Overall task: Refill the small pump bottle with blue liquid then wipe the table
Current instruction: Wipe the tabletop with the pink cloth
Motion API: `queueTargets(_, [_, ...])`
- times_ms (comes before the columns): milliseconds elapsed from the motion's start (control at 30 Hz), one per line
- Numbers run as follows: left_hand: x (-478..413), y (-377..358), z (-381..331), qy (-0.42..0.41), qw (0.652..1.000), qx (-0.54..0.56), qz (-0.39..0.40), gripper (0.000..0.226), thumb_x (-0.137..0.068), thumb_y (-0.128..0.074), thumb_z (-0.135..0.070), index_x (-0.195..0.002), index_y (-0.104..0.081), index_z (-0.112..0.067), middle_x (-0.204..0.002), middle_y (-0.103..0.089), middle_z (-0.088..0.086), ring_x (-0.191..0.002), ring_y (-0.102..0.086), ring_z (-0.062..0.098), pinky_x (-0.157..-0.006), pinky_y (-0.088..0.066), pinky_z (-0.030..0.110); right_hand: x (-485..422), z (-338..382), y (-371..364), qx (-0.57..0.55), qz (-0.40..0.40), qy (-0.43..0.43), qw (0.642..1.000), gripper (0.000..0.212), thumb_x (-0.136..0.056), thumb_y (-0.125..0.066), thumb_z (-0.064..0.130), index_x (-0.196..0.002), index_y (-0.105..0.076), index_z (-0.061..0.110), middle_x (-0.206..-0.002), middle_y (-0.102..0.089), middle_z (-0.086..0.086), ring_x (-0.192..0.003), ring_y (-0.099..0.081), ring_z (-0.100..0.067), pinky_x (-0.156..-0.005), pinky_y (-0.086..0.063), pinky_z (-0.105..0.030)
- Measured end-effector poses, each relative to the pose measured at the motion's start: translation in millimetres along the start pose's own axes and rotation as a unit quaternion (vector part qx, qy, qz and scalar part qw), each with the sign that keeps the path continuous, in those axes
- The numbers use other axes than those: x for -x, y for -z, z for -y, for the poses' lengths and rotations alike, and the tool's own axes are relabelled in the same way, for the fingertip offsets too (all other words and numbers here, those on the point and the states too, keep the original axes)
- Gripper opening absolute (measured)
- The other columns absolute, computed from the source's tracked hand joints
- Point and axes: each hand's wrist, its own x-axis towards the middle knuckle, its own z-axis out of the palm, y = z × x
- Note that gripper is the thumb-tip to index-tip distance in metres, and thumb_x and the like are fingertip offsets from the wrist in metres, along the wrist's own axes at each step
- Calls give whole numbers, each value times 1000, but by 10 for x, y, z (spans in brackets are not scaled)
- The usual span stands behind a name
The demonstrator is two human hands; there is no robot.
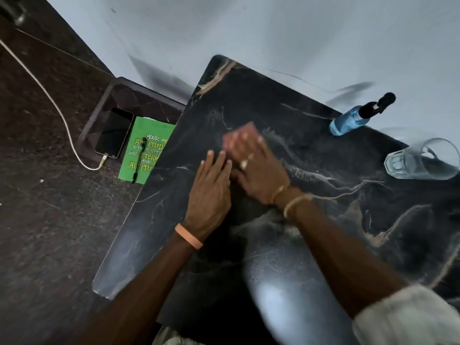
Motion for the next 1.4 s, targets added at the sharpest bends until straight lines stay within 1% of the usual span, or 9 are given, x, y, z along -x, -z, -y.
queueTargets(133, [-230, 5, 23, -29, 1000, 1, -7, 43, -99, -52, -4, -141, -49, 3, -154, -40, 19, -149, -25, 38, -122, -23, 50, -187, -457, 110, -103, -26, -288, 952, 63, -104, -21, 43, -158, -6, 14, -165, -1, -8, -152, 3, -26, -121, -4, -50])
queueTargets(200, [-187, -52, 13, -60, 998, -8, 2, 44, -96, -53, -1, -139, -50, 4, -153, -41, 20, -147, -26, 41, -121, -25, 52, 149, -199, 43, -105, -39, -328, 938, 64, -103, -23, 39, -157, -5, 11, -165, 0, -10, -152, 3, -27, -121, -4, -50])
queueTargets(400, [516, -332, -23, -148, 985, -68, 64, 59, -93, -45, -14, -149, -36, 2, -160, -25, 17, -149, -18, 42, -118, -25, 59, 1152, 717, -189, -113, 0, -49, 992, 75, -87, -37, 31, -152, -22, -3, -161, -14, -20, -151, -5, -34, -119, -17, -56])
queueTargets(767, [462, -366, -284, -132, 965, -185, 133, 66, -100, -21, -43, -156, -24, -7, -166, -10, 12, -152, 4, 41, -118, -5, 65, 1333, 814, -221, -147, -60, -172, 972, 61, -97, -47, 19, -151, -27, -2, -159, -23, -19, -149, -17, -34, -120, -18, -49])
queueTargets(900, [1146, -581, -531, -123, 970, -169, 124, 60, -103, -34, -35, -154, -29, -4, -164, -17, 16, -151, -5, 42, -117, -11, 67, 1970, 996, -357, -136, -51, -132, 980, 65, -92, -42, 23, -150, -29, -3, -158, -24, -20, -148, -19, -36, -118, -21, -51])
queueTargets(1033, [1557, -667, -705, -27, 971, -205, 123, 59, -98, -32, -30, -149, -40, -3, -159, -31, 16, -150, -12, 42, -117, -14, 68, 2141, 1044, -430, -113, -22, -80, 990, 65, -93, -48, 24, -151, -29, -1, -159, -21, -22, -149, -15, -37, -120, -16, -52])
queueTargets(1167, [1722, -503, -546, 126, 962, -224, 97, 62, -96, -34, -34, -151, -35, -5, -160, -31, 15, -150, -10, 43, -118, -3, 66, 1693, 1000, -334, -13, 21, 100, 995, 64, -99, -32, 30, -155, -15, 5, -163, -8, -16, -151, -3, -33, -122, -5, -49])
queueTargets(1300, [2035, -523, -606, 163, 948, -235, 138, 75, -94, -5, -43, -157, -15, -3, -165, -9, 17, -151, 9, 39, -118, 14, 61, 1739, 1093, -278, 44, 59, 171, 982, 62, -101, -22, 32, -156, -5, 8, -164, 0, -14, -151, 4, -31, -121, 1, -47])
queueTargets(1400, [1833, -582, -691, 158, 963, -196, 100, 68, -97, -13, -35, -157, -17, -3, -165, -12, 18, -152, 7, 39, -118, 11, 62, 1705, 848, -190, 37, 59, 179, 981, 61, -102, -24, 29, -157, -5, 10, -164, 1, -12, -152, 4, -27, -122, 3, -44])
